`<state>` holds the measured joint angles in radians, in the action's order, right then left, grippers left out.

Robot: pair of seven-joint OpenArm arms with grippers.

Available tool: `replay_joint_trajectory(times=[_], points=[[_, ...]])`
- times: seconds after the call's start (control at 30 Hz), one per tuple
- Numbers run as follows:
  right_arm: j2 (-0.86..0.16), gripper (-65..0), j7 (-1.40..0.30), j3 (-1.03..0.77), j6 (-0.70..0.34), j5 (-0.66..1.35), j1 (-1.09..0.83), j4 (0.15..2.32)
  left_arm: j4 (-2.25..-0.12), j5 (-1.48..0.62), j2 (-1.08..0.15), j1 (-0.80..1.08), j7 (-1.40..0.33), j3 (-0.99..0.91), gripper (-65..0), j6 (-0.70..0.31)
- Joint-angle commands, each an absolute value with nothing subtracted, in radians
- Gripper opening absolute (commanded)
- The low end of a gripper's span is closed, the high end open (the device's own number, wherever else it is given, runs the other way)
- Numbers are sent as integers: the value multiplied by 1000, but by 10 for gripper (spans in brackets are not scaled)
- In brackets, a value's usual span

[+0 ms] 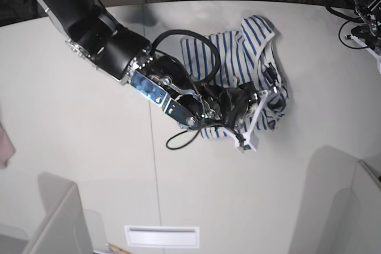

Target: Fold the T-shirt properly

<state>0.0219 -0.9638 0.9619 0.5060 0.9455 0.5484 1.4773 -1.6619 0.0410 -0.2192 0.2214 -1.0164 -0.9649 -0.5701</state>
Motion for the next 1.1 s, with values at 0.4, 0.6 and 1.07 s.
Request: replay_joint_trajectory(times=[0.4,0.6,1.07], points=[[148,-650,-727,1050,364,952,647,1116,-1684,41,-236,220,-1006,-966,-650,-567],[157,-650,-542,1162,321,957,639,1153,-1679,41,-236,217,-1006,-966,-650,-567],[1,-650,-786,1082,294,1063,625,1425,-1676,-208,-242,246,-1012,-972,-650,-567]])
